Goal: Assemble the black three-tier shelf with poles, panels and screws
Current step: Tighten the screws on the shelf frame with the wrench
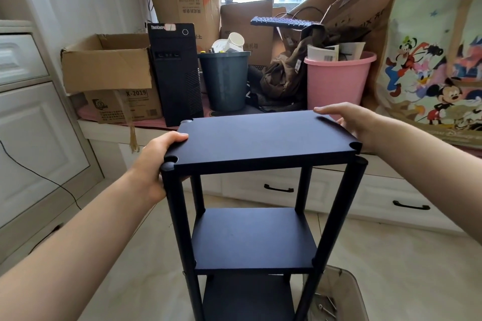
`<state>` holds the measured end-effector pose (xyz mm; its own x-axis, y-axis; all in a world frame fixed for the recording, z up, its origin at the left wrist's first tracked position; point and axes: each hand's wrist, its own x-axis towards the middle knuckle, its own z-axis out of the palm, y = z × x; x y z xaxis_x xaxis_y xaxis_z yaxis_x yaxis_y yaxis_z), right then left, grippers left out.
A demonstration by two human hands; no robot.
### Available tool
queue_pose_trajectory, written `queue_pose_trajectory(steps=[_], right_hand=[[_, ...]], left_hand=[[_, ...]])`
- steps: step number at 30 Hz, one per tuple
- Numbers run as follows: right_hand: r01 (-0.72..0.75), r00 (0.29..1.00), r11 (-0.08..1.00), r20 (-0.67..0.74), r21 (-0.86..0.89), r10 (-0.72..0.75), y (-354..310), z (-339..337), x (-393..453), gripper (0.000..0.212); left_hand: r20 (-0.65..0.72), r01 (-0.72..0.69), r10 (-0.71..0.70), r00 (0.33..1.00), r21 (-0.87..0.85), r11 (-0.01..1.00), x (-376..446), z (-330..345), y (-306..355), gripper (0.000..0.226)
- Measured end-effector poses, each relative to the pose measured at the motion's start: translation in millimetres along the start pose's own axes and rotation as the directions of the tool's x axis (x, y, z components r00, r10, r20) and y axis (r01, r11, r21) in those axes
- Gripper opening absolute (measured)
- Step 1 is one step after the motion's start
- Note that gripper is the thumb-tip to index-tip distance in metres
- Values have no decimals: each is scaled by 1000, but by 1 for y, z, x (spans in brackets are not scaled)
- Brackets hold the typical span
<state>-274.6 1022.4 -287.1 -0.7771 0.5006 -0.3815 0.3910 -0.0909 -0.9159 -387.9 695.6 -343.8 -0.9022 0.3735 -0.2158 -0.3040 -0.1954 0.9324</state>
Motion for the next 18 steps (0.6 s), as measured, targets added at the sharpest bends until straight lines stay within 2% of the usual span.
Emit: queue_pose_trajectory(steps=[3, 8, 15, 18], right_hand=[[-6, 999, 1000, 54, 14, 5, 8, -6, -12, 30], [59, 998, 998, 7, 11, -60, 10, -2, -14, 27], [55, 998, 998, 26, 5, -55, 8, 4, -14, 22], [56, 998, 998, 41, 7, -56, 5, 7, -15, 20]], left_hand=[[-2, -6, 6, 1000, 6, 1000, -1, 2, 2, 40], [-39, -37, 38, 999, 10, 999, -5, 4, 9, 40], [-43, -52, 53, 998, 15, 999, -7, -4, 11, 33], [-20, -64, 64, 998, -10, 998, -7, -5, 10, 22]])
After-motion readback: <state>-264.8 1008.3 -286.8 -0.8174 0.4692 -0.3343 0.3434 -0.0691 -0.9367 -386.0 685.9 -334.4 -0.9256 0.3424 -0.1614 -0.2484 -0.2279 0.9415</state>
